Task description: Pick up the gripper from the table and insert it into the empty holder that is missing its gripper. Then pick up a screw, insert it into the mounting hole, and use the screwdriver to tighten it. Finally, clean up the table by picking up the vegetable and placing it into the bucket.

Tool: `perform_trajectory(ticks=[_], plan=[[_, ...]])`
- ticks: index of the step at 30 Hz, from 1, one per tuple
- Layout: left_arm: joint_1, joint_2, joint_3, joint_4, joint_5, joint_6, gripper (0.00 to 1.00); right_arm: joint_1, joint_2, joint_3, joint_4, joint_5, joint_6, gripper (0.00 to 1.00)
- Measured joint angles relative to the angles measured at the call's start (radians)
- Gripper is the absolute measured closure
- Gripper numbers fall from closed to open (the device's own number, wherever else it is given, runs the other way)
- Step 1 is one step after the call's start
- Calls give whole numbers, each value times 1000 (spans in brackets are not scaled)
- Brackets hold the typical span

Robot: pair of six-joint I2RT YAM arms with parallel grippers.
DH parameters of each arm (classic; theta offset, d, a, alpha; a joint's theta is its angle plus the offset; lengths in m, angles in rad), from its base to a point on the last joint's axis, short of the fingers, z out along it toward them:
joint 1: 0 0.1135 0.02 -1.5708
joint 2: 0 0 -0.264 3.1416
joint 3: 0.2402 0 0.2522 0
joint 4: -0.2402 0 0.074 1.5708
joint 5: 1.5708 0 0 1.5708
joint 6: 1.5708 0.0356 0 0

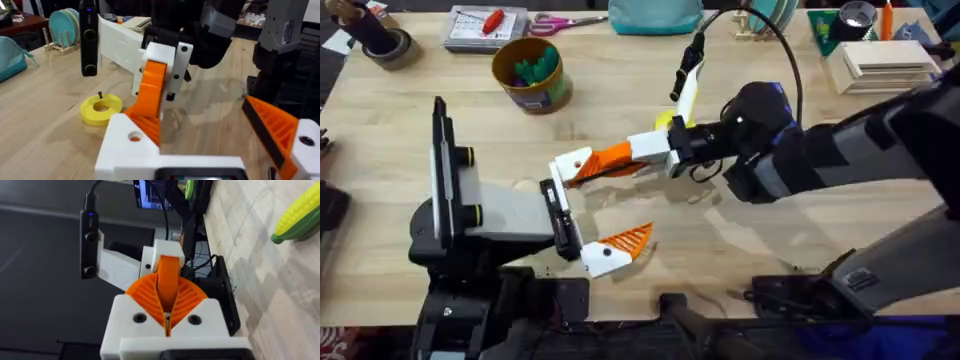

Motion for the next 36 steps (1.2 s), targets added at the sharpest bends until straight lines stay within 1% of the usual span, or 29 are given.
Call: perform_trajectory(ticks=[22, 36], plan=[[0, 0, 0, 0, -1, 0, 15, 1, 0, 0, 1, 4, 0, 993], [0, 0, 0, 0, 0, -3, 15, 6, 0, -22, 25, 23, 0, 993]])
